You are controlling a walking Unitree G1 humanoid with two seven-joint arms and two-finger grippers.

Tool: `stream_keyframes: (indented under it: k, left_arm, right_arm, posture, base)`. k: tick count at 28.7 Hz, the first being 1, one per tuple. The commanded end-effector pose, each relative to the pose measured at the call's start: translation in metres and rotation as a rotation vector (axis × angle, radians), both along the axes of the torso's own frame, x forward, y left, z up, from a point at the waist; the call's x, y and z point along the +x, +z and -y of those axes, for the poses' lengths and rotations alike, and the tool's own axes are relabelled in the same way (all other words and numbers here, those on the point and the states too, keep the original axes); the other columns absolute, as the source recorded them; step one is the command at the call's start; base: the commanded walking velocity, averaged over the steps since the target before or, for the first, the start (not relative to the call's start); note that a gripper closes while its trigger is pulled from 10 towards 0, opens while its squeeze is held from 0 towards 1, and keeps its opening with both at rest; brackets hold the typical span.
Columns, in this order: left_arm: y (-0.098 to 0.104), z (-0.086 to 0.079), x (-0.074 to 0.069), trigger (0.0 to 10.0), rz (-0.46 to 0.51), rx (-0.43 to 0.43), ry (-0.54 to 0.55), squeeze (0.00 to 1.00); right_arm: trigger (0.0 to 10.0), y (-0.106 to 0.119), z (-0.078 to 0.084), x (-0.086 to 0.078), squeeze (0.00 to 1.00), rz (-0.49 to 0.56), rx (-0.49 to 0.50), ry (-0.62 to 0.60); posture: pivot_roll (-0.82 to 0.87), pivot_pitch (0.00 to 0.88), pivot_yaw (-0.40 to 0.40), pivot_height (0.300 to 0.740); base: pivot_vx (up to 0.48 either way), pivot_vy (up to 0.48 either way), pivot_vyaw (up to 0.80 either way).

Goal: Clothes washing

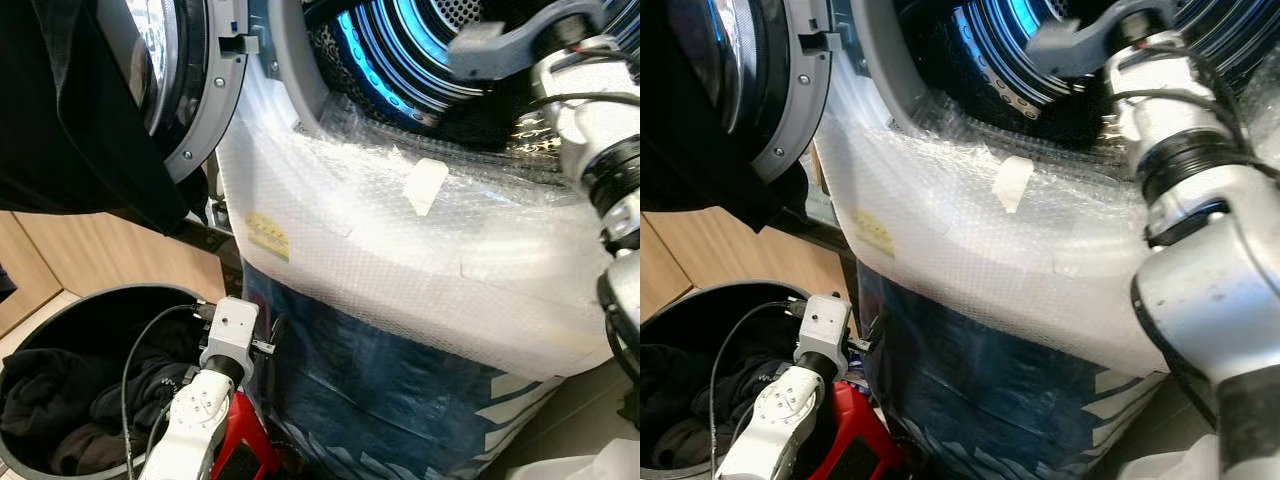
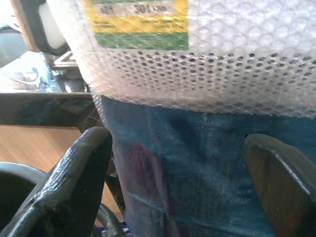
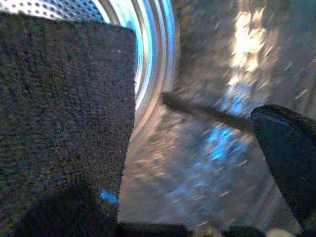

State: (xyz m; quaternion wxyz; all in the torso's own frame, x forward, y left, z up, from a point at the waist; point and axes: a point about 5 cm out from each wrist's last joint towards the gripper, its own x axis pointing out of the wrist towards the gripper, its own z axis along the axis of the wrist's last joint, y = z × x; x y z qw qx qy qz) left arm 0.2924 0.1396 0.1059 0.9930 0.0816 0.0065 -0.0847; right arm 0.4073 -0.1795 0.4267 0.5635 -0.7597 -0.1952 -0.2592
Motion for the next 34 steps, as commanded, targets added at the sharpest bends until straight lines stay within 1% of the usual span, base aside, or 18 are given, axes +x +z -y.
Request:
stream_keyframes:
  k: [1,2,3,4,5,8,9,10,12,14,16,18,20,21,23,27,30,34]
  left_arm:
    - [0.001,0.002,-0.002,10.0,-0.003,-0.003,-0.011,0.0]
    - [0.001,0.003,-0.002,10.0,-0.003,-0.004,-0.015,0.0]
    - [0.002,0.003,-0.001,10.0,-0.003,-0.006,-0.017,0.0]
    - [0.002,0.004,-0.001,10.0,-0.002,-0.007,-0.019,0.0]
    - [0.002,0.004,-0.001,10.0,-0.003,-0.009,-0.019,0.0]
    - [0.002,0.004,-0.001,10.0,-0.004,-0.011,-0.021,0.0]
    - [0.003,0.004,-0.001,10.0,-0.005,-0.01,-0.021,0.0]
    - [0.003,0.004,-0.001,10.0,-0.005,-0.01,-0.022,0.0]
    - [0.003,0.004,-0.002,10.0,-0.006,-0.01,-0.022,0.0]
    - [0.003,0.004,-0.002,10.0,-0.009,-0.008,-0.026,0.0]
    - [0.003,0.005,-0.002,10.0,-0.012,-0.007,-0.028,0.0]
    - [0.001,0.007,-0.003,10.0,-0.022,-0.009,-0.039,0.0]
    - [0.001,0.009,-0.003,10.0,-0.027,-0.011,-0.047,0.0]
    - [0.0,0.011,-0.003,10.0,-0.028,-0.014,-0.057,0.0]
    - [0.001,0.013,-0.002,10.0,-0.028,-0.014,-0.062,0.0]
    - [0.002,0.012,-0.003,10.0,-0.024,-0.014,-0.052,0.0]
    - [0.003,0.006,-0.007,10.0,-0.02,-0.013,-0.025,0.0]
    - [0.003,0.005,-0.011,10.0,-0.019,-0.015,-0.012,0.0]
  right_arm:
    - [10.0,-0.015,-0.009,0.007,0.0,-0.114,0.25,0.152]
    - [10.0,-0.024,-0.017,0.01,0.0,-0.19,0.384,0.236]
    - [10.0,-0.029,-0.024,0.012,0.0,-0.239,0.451,0.295]
    - [10.0,-0.032,-0.029,0.013,0.0,-0.267,0.484,0.329]
    - [10.0,-0.031,-0.035,0.012,0.0,-0.252,0.424,0.334]
    - [10.0,-0.028,-0.041,0.011,0.0,-0.214,0.266,0.291]
    - [10.0,-0.028,-0.043,0.011,0.0,-0.219,0.275,0.297]
    - [10.0,-0.027,-0.045,0.011,0.0,-0.226,0.32,0.317]
    - [10.0,-0.026,-0.045,0.011,0.0,-0.228,0.332,0.323]
    - [10.0,-0.025,-0.047,0.011,0.0,-0.266,0.307,0.33]
    - [10.0,-0.023,-0.046,0.011,0.0,-0.284,0.335,0.335]
    - [10.0,-0.019,-0.038,0.01,0.0,-0.263,0.297,0.276]
    - [10.0,-0.021,-0.034,0.011,0.0,-0.266,0.276,0.246]
    - [10.0,-0.026,-0.034,0.012,0.0,-0.276,0.335,0.281]
    - [10.0,-0.027,-0.035,0.012,0.0,-0.279,0.385,0.31]
    - [10.0,-0.02,-0.041,0.01,0.0,-0.249,0.516,0.403]
    - [10.0,-0.02,-0.035,0.011,0.0,-0.259,0.747,0.431]
    - [10.0,-0.018,-0.033,0.011,0.0,-0.239,0.789,0.426]
  posture:
    - [0.03,0.0,-0.03,0.74]
    - [0.03,0.0,-0.03,0.74]
    - [0.03,0.0,-0.03,0.74]
    - [0.03,0.0,-0.029,0.74]
    - [0.03,0.0,-0.026,0.74]
    - [0.04,0.0,-0.026,0.74]
    - [0.04,0.0,-0.025,0.74]
    - [0.03,0.0,-0.024,0.74]
    - [0.03,0.0,-0.024,0.74]
    - [0.03,0.0,-0.026,0.74]
    - [0.03,0.003,-0.026,0.74]
    - [0.01,0.007,-0.027,0.74]
    - [0.0,0.003,-0.024,0.74]
    - [0.0,0.0,-0.025,0.74]
    - [0.01,0.0,-0.029,0.74]
    - [0.04,0.0,-0.043,0.74]
    - [0.07,0.004,-0.062,0.74]
    - [0.08,0.012,-0.073,0.74]
  base:
    - [0.0,0.0,0.0]
    - [0.0,0.0,0.0]
    - [0.0,0.0,0.0]
    - [0.0,0.0,0.0]
    - [0.0,0.0,0.0]
    - [0.0,0.0,0.0]
    - [0.0,0.0,0.0]
    - [0.0,0.0,0.0]
    - [0.0,0.0,0.0]
    - [0.0,0.0,0.0]
    - [0.0,0.0,0.0]
    - [0.0,0.0,0.0]
    - [0.0,0.0,0.0]
    - [0.0,0.0,0.0]
    - [0.0,0.0,0.0]
    - [0.0,0.0,0.0]
    - [0.0,0.0,0.0]
    - [0.0,0.0,0.0]
